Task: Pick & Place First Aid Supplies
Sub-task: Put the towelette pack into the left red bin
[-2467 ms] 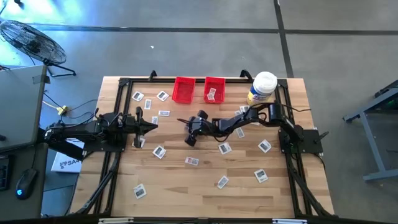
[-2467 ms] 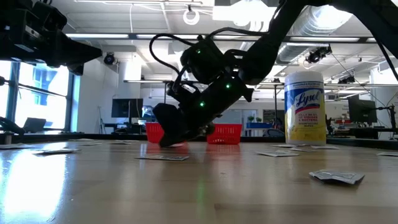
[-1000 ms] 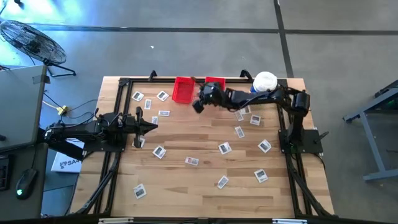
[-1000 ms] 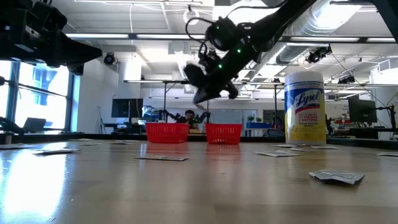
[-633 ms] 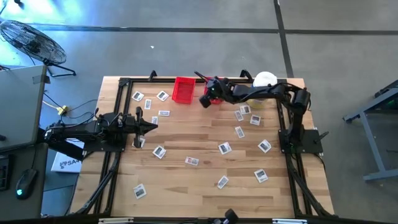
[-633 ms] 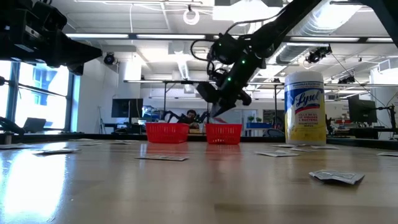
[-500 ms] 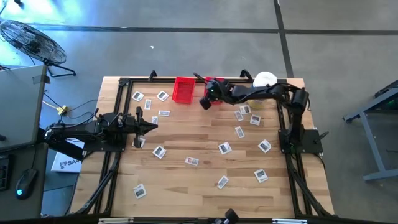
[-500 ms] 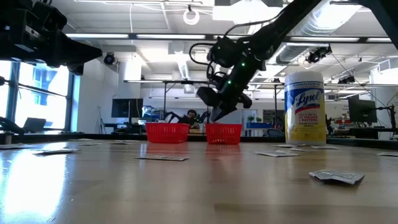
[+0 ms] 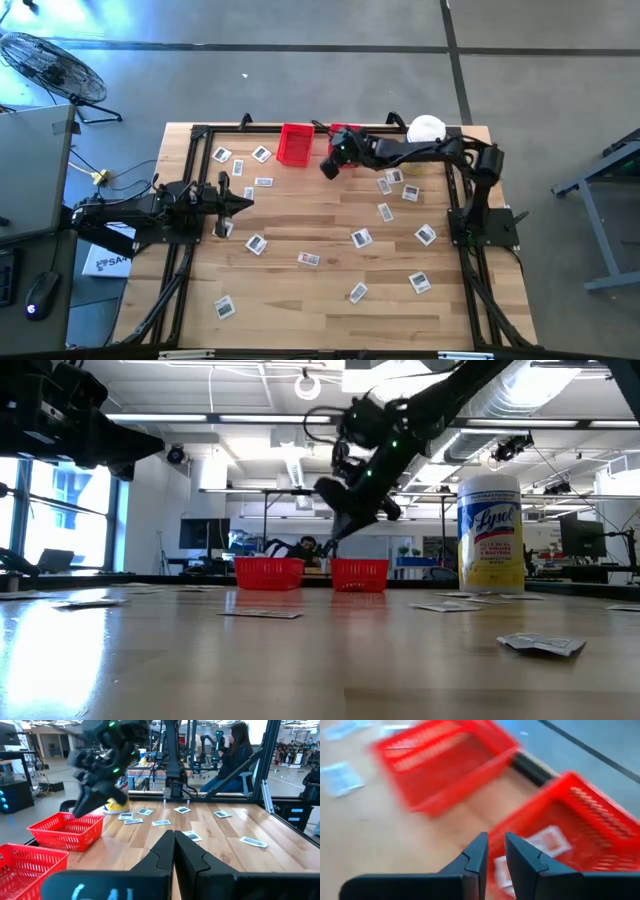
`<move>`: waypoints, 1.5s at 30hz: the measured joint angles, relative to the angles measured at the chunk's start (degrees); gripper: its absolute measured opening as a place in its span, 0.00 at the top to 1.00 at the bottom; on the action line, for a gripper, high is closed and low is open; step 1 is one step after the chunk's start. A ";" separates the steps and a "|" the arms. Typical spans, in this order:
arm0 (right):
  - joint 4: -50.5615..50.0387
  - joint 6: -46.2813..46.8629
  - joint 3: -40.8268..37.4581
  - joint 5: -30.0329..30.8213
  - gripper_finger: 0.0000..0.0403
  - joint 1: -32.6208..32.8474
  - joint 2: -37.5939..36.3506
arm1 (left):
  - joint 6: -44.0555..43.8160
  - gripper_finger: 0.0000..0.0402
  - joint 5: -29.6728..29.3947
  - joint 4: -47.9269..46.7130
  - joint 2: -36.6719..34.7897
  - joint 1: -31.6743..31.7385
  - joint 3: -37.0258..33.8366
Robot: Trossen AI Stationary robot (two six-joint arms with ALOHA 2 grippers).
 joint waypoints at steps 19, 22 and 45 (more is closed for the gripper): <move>-31.60 0.02 0.09 -11.43 0.85 28.07 -2.14 | 0.00 1.00 0.16 0.00 -0.01 0.01 0.00; -34.38 -4.25 0.09 -14.43 0.85 27.55 -2.05 | -0.01 1.00 0.15 0.00 0.01 0.03 0.00; -33.45 -25.18 2.49 -20.36 0.66 21.32 4.01 | 0.00 1.00 0.13 0.00 0.01 0.05 0.00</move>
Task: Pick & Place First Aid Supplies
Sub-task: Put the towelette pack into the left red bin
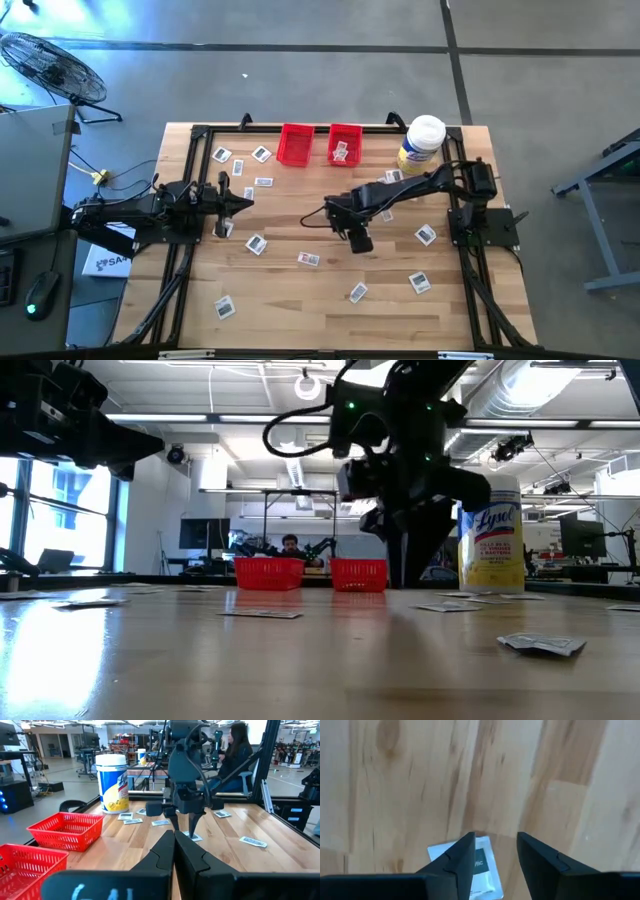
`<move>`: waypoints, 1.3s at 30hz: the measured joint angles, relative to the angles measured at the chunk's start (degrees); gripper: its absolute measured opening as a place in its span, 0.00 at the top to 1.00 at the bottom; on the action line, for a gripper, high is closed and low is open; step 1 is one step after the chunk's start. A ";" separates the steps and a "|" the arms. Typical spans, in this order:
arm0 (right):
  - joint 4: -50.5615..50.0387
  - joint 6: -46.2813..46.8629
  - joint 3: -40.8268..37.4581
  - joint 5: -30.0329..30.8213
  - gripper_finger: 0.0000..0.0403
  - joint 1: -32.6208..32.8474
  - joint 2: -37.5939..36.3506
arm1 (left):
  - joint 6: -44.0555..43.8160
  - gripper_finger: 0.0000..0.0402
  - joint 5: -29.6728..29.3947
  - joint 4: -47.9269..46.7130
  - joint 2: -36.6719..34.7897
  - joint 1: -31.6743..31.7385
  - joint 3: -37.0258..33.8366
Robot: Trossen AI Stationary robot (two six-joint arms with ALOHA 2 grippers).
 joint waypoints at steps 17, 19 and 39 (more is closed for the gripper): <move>7.77 -4.11 -7.63 2.23 0.76 1.32 -0.44 | -0.02 1.00 -0.02 0.00 -0.02 0.00 0.00; 9.10 -3.87 -8.24 2.62 0.80 1.51 -0.44 | -0.02 1.00 -0.02 0.00 -0.02 0.00 0.00; 6.57 3.61 0.73 2.21 0.99 0.82 -1.40 | -0.02 1.00 -0.02 0.00 0.00 0.00 0.00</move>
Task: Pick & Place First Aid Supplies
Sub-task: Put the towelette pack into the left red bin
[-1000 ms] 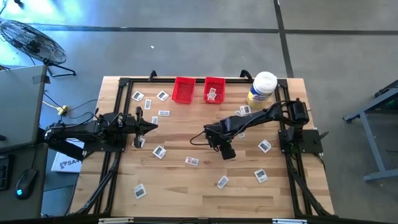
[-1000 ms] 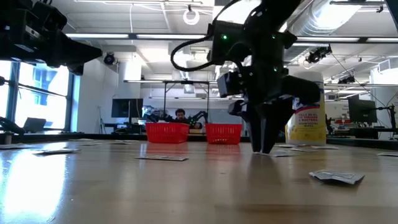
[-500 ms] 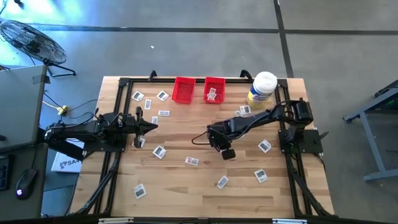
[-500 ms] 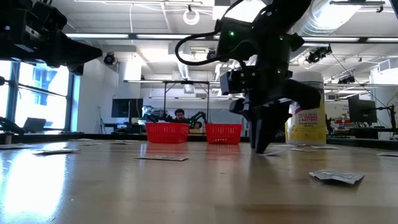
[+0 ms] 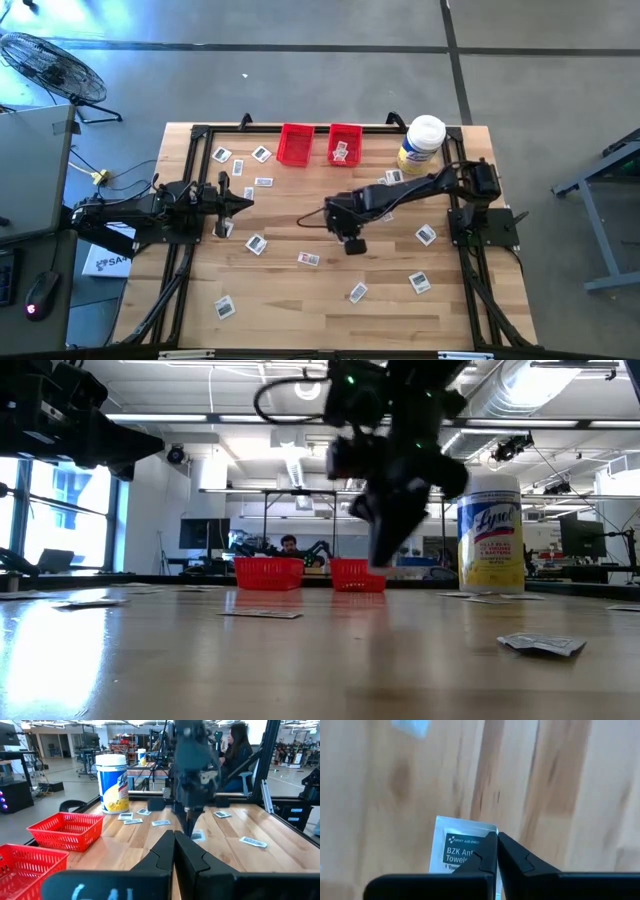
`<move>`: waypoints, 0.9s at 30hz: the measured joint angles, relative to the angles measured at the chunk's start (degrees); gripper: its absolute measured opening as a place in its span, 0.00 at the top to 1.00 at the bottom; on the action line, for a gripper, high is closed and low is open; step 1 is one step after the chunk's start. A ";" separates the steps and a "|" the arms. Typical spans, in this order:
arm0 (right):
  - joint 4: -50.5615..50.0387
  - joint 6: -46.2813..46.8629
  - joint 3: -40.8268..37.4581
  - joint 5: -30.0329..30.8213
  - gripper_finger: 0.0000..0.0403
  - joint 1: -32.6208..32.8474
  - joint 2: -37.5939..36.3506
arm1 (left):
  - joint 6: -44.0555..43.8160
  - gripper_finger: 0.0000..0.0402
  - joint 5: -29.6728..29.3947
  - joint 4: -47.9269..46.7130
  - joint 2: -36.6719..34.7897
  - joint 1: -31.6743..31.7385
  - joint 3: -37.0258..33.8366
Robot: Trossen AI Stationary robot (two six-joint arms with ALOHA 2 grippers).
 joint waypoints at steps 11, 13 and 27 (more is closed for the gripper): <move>16.24 2.99 14.77 13.30 1.00 -6.72 0.16 | 0.02 1.00 0.00 0.00 0.00 -0.02 0.00; 20.47 2.58 18.05 15.63 1.00 -8.66 1.19 | 0.02 1.00 0.00 0.01 -0.02 -0.04 0.00; 7.40 0.87 49.66 17.94 1.00 -20.13 27.10 | 0.02 1.00 0.00 0.02 -0.02 -0.02 0.00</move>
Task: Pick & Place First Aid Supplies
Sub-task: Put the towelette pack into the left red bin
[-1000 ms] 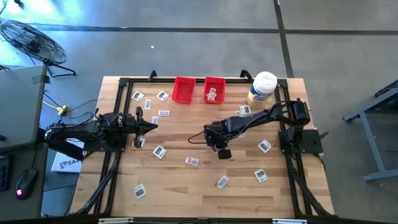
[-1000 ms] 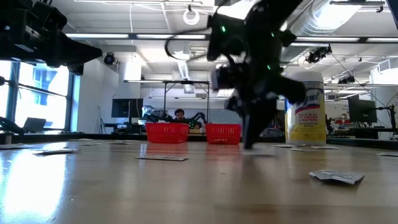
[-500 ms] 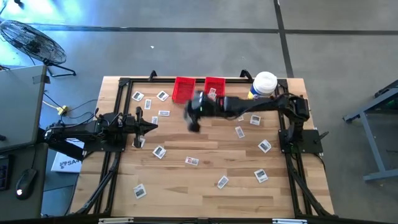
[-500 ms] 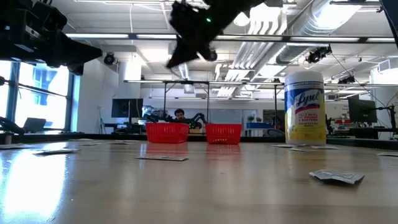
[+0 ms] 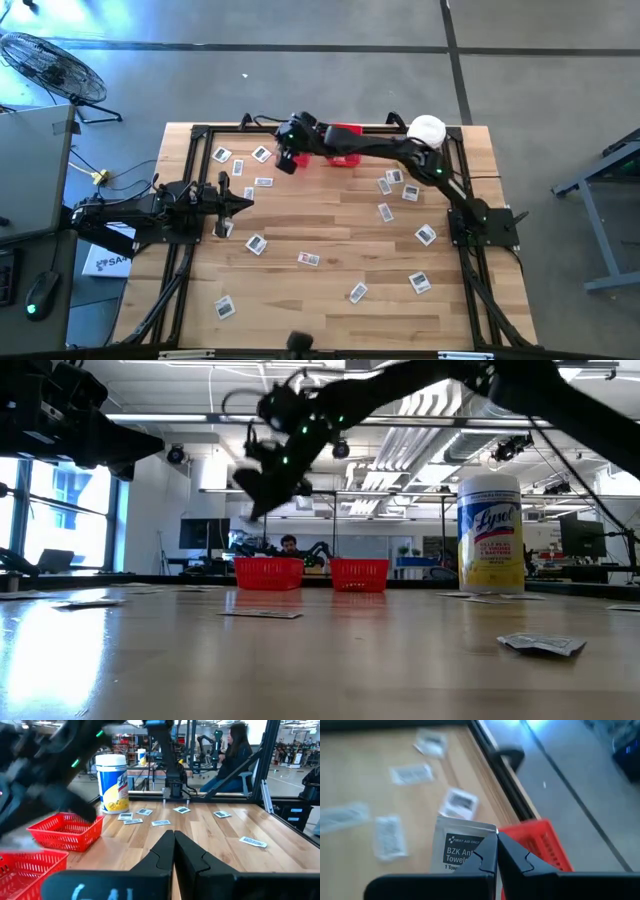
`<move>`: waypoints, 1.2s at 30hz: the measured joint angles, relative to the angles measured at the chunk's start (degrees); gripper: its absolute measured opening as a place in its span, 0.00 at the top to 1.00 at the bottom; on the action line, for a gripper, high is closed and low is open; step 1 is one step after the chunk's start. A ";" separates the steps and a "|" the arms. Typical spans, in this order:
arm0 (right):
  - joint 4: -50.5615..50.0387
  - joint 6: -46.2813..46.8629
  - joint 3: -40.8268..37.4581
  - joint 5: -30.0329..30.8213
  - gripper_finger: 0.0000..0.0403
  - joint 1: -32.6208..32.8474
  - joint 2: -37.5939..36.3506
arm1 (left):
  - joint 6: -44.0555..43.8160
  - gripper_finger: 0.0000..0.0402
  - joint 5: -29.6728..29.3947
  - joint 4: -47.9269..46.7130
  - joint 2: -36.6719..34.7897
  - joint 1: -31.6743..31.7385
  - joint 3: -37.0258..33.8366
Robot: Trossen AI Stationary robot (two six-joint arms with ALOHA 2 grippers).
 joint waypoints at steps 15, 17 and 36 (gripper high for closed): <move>-10.78 2.25 4.36 -3.08 0.85 -4.10 6.69 | 0.00 1.00 -0.12 0.07 0.02 -0.02 0.00; -12.24 2.23 5.93 -3.03 0.82 -3.69 6.57 | 0.00 1.00 -0.13 0.06 0.02 -0.02 0.00; -40.44 5.10 -7.46 -14.03 0.79 22.78 -13.87 | 0.00 1.00 0.04 0.04 0.00 0.02 0.00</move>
